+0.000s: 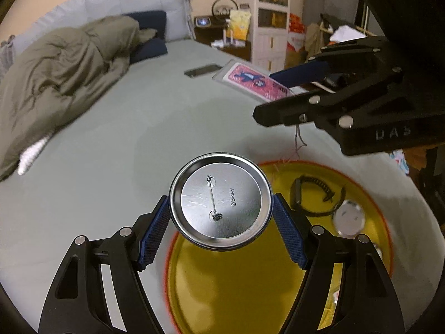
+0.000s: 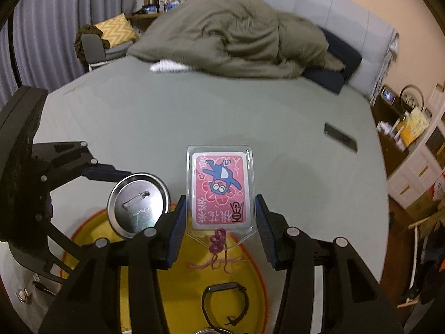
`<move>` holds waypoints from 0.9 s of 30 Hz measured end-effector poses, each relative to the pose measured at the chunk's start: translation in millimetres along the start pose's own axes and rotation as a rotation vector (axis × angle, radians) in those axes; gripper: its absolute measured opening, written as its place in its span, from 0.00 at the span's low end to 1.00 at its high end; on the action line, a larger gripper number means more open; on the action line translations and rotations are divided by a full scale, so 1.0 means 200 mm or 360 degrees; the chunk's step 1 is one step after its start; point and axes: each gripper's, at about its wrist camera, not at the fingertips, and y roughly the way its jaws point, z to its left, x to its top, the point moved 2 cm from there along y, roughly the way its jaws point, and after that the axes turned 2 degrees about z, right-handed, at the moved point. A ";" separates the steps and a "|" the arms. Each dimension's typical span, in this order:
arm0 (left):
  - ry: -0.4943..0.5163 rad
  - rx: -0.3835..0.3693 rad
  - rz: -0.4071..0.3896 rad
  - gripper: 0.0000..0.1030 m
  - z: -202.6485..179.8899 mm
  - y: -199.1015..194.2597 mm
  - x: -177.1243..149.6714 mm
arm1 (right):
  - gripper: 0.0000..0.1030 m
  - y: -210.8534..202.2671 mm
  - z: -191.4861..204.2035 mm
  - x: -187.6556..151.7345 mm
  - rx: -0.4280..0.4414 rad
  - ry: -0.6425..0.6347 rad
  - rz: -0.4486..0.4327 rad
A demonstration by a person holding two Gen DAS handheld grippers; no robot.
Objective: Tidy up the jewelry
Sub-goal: 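Carry the silver badge and pink card badge over the yellow tray with both tools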
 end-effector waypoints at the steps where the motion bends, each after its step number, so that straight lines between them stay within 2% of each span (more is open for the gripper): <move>1: -0.0001 -0.0006 0.0015 0.70 0.00 0.03 -0.01 | 0.44 0.03 0.00 -0.02 0.0005 0.0005 0.0019; 7: -0.0013 -0.0032 0.0119 0.70 0.02 0.22 -0.09 | 0.44 0.23 0.01 -0.13 0.0059 0.0045 0.0135; 14: -0.0009 -0.0027 0.0207 0.70 0.07 0.34 -0.16 | 0.44 0.40 0.04 -0.28 0.0114 0.0091 0.0285; 24: -0.0007 -0.0029 0.0277 0.70 0.08 0.42 -0.20 | 0.44 0.49 0.08 -0.37 0.0118 0.0101 0.0416; 27: 0.0008 -0.0024 0.0314 0.70 0.07 0.44 -0.20 | 0.44 0.50 0.08 -0.38 0.0108 0.0096 0.0417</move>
